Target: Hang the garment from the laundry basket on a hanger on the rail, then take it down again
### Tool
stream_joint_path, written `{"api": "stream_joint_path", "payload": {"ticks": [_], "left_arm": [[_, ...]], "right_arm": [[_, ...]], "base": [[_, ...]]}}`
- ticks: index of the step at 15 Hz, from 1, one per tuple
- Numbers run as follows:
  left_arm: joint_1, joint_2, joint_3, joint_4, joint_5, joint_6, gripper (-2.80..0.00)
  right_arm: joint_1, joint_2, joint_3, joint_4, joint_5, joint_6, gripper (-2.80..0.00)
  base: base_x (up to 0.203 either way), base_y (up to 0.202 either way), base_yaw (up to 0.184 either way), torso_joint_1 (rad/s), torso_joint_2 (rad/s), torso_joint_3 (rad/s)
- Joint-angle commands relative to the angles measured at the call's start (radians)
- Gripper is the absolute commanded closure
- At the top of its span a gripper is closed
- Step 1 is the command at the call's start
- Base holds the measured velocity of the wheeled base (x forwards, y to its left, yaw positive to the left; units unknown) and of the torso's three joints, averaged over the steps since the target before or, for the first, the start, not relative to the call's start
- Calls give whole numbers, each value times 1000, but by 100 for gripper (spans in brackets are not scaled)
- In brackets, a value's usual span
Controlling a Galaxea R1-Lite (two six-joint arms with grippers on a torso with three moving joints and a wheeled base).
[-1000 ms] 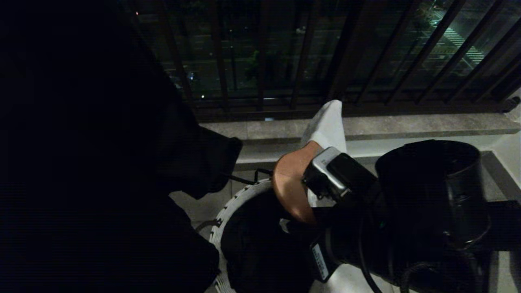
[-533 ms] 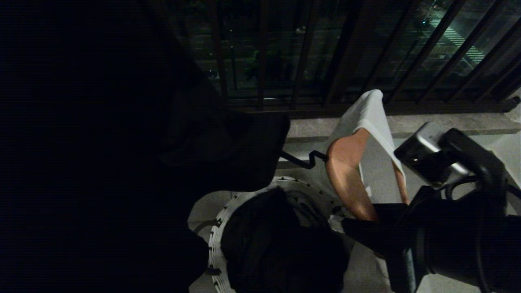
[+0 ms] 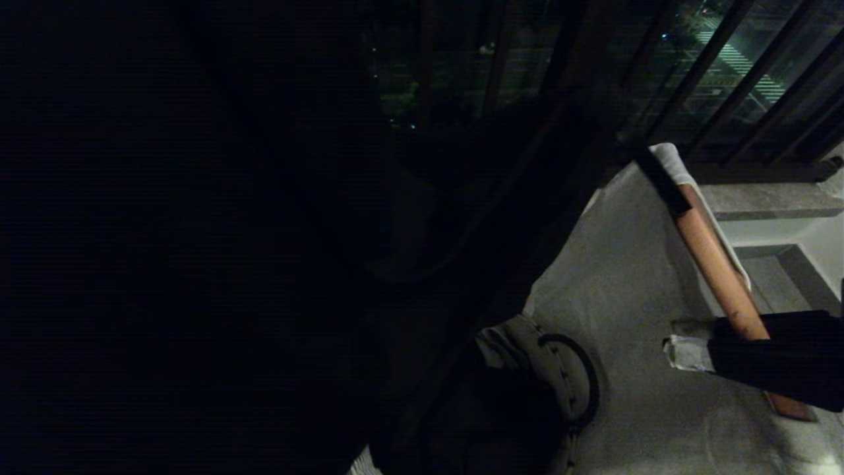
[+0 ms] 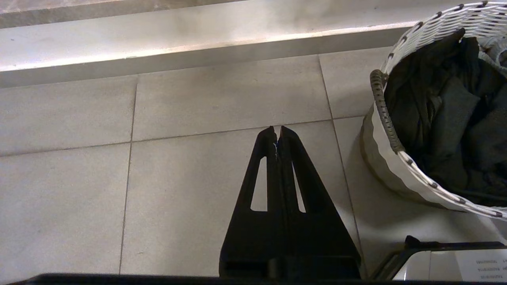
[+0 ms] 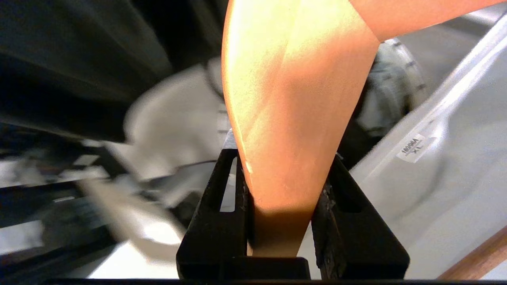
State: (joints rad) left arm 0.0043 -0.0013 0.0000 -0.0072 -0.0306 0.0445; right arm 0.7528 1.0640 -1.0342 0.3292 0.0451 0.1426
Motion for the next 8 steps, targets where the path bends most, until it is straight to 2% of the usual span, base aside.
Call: {"api": "stream_joint_path", "payload": {"ticks": [1, 3, 6, 8], "left_arm": [[0, 0, 3, 0, 0, 0, 0], [0, 0, 3, 0, 0, 0, 0], [0, 0, 3, 0, 0, 0, 0], [0, 0, 3, 0, 0, 0, 0]], "right_arm": [[-66, -39, -32, 24, 78, 17, 0], [-106, -50, -33, 35, 125, 18, 0], [-172, -41, -31, 79, 131, 15, 0], [-181, -32, -3, 92, 136, 10, 0]], "base": [[0, 0, 0, 0, 0, 0], [0, 0, 0, 0, 0, 0], [0, 0, 0, 0, 0, 0], [0, 0, 0, 0, 0, 0]]}}
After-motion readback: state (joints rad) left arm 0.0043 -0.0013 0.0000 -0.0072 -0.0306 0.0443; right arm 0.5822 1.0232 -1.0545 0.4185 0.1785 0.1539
